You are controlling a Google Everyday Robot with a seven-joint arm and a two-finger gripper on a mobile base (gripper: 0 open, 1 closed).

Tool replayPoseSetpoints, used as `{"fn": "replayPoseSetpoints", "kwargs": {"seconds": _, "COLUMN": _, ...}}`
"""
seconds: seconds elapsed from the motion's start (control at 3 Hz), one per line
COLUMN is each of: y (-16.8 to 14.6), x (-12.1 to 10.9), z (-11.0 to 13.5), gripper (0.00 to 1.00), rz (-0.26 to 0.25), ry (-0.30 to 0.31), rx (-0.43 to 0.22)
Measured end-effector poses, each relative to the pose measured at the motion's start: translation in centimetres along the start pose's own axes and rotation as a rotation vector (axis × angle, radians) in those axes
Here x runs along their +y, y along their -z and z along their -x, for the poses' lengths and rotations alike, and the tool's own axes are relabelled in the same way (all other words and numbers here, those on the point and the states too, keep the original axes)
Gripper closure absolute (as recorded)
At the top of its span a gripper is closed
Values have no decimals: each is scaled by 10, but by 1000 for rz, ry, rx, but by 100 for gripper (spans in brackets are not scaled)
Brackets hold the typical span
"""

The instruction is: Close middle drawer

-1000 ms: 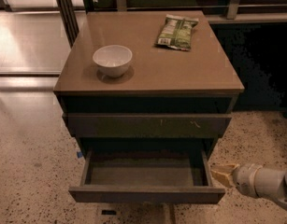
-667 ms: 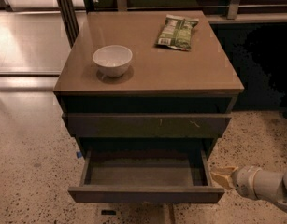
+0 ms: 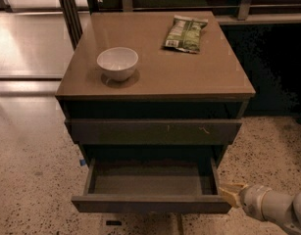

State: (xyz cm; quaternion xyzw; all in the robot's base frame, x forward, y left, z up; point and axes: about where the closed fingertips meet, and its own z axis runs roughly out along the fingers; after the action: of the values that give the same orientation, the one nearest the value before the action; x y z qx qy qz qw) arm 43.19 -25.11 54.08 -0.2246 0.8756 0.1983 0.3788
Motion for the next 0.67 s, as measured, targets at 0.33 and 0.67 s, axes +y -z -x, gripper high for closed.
{"fn": "replayPoseSetpoints", "kwargs": {"seconds": 0.33, "y": -12, "x": -1, "z": -21, "gripper": 100, "rz": -10, "ry": -60, "rx": -25}}
{"fn": "replayPoseSetpoints", "kwargs": {"seconds": 0.67, "y": -28, "x": -4, "z": -40, "gripper": 100, "rz": -2, "ry": -113, "rx": -16}}
